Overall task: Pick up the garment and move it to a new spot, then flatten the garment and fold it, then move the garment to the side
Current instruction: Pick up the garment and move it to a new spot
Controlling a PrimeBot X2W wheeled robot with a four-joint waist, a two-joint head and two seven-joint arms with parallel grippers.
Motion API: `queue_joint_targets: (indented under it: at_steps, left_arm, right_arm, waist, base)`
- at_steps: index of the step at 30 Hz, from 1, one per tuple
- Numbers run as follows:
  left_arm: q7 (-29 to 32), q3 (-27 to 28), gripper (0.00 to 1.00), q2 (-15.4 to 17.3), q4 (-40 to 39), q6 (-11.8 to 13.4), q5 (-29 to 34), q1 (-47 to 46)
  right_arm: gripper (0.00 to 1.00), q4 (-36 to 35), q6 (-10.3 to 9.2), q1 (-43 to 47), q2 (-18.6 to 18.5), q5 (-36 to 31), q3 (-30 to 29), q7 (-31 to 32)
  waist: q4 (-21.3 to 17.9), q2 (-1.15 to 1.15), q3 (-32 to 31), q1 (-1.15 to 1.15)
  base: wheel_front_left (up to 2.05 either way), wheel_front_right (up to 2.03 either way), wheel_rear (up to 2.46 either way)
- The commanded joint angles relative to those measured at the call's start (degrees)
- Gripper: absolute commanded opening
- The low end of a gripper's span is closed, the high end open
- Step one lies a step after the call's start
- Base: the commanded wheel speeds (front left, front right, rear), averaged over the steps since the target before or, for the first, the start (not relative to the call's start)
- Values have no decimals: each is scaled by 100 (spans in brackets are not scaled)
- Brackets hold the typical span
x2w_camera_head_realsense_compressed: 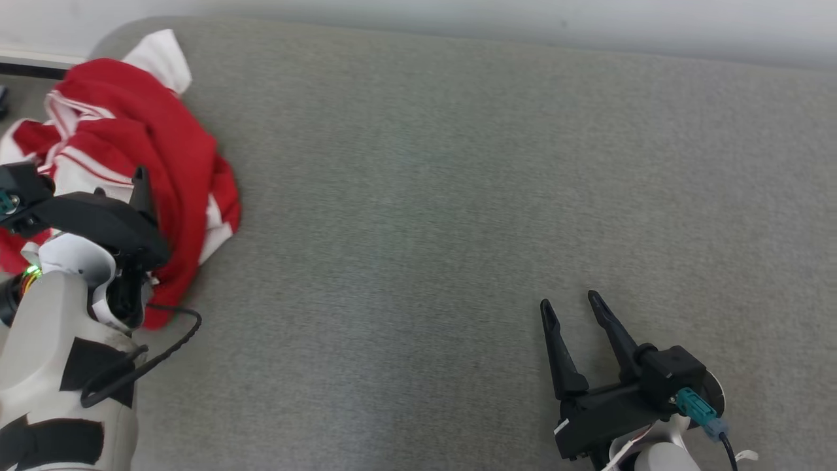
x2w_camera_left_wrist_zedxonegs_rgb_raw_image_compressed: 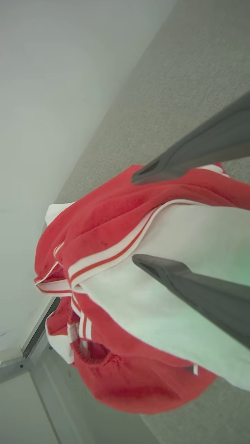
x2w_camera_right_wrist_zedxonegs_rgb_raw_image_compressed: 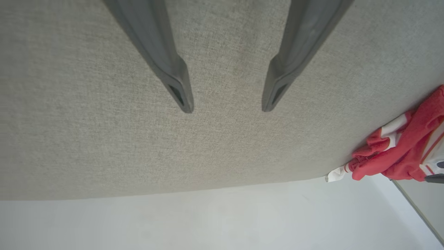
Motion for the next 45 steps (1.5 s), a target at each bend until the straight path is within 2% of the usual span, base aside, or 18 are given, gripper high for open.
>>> queue_joint_targets:
  at_steps: [1, 7, 10, 11, 13, 17, 24, 30, 36, 40, 45]
  left_arm:
    - [131, -4, 100, 90, 72, 107, 21, -30]
    - [670, -179, 100, 278, 269, 504, 250, 88]
    - [846, -255, 100, 335, 302, 574, 283, 152]
    - [945, -320, 50, 364, 315, 590, 351, 183]
    - [1090, -408, 0, 400, 294, 562, 404, 235]
    - [1117, -469, 0, 464, 88, 562, 443, 242]
    - [817, -480, 0, 655, -533, 487, 458, 247]
    - [836, -604, 0, 871, -1329, 489, 617, 198]
    - [925, -779, 0, 970, -2310, 557, 770, 107]
    - [894, -904, 0, 903, -2982, 563, 839, 50]
    - [810, -1165, 0, 563, -3637, 618, 873, -3]
  right_arm:
    - [100, -27, -12, 26, 11, 46, 44, -39]
    - [100, -42, -12, 65, 12, 117, 109, -58]
    - [100, -24, -12, 78, 12, 141, 124, -65]
    - [100, -11, -12, 83, 13, 155, 135, -72]
    - [100, 16, -12, 94, 12, 203, 158, -90]
    - [100, 92, -12, 87, 11, 275, 204, -135]
    - [100, 316, -12, 83, 12, 529, 306, -258]
    - [100, 548, -12, 139, 11, 775, 339, -364]
    - [100, 712, -12, 241, 10, 983, 316, -405]
    - [100, 703, -12, 333, 11, 1076, 303, -410]
    - [100, 685, -12, 452, 11, 1068, 241, -411]
  waist:
    - [-433, -1, 320, -1]
    - [-525, -1, 293, -1]
    - [-530, -1, 256, -1]
    - [-529, -1, 232, -1]
    - [-522, -1, 173, -1]
    - [-483, -1, 49, -1]
    - [-393, -1, -344, -1]
    - [-403, -1, -791, -1]
    - [-573, -1, -1214, -1]
    - [-829, -1, -1469, -1]
    - [-1187, -1, -1641, -1]
  base:
    - [0, 0, 0]
    - [0, 0, 0]
    - [0, 0, 0]
    - [0, 0, 0]
    - [0, 0, 0]
    - [0, 0, 0]
    - [0, 0, 0]
    - [0, 0, 0]
    - [0, 0, 0]
    - [0, 0, 0]
    - [0, 0, 0]
